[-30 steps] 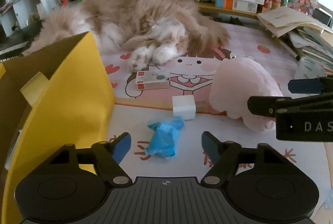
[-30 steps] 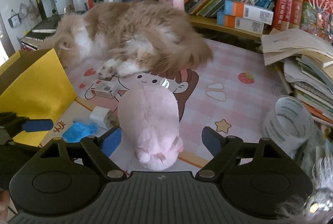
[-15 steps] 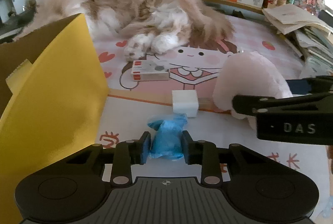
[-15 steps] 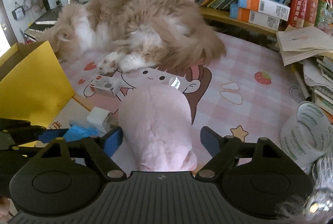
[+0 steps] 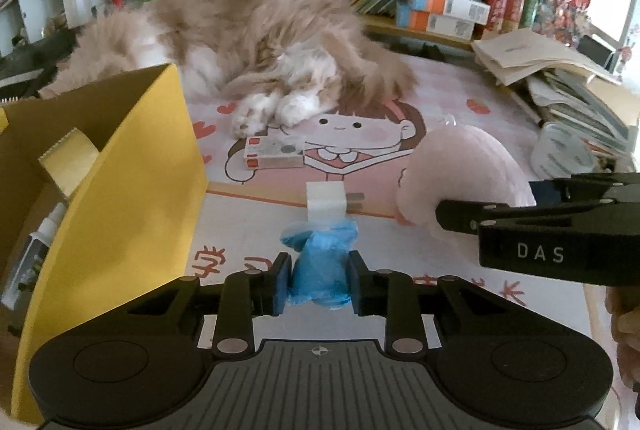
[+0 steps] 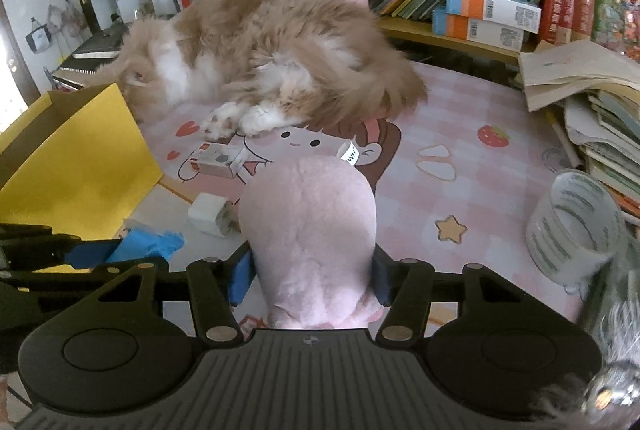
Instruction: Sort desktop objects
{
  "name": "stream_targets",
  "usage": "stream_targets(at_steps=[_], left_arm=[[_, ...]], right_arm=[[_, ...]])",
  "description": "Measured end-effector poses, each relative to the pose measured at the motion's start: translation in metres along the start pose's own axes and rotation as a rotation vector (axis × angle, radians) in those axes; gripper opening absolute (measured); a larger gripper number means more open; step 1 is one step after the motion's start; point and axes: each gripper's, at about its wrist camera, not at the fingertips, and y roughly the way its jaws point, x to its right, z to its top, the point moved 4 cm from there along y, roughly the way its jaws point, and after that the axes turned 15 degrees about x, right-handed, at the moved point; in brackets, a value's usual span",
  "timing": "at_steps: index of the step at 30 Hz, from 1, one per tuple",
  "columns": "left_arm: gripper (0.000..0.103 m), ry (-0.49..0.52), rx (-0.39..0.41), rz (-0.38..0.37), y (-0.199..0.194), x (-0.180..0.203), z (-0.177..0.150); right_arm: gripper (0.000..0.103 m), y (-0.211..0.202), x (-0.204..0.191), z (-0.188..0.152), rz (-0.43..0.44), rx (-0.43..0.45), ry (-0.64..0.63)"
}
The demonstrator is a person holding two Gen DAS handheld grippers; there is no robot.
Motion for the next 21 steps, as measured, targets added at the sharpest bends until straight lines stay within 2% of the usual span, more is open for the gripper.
stream_targets(at_steps=[21], left_arm=[[0.028,-0.043,0.114,-0.096,-0.096,-0.002,-0.001]], right_arm=[[0.054,-0.100,-0.025,-0.017,-0.043,0.077,0.036]])
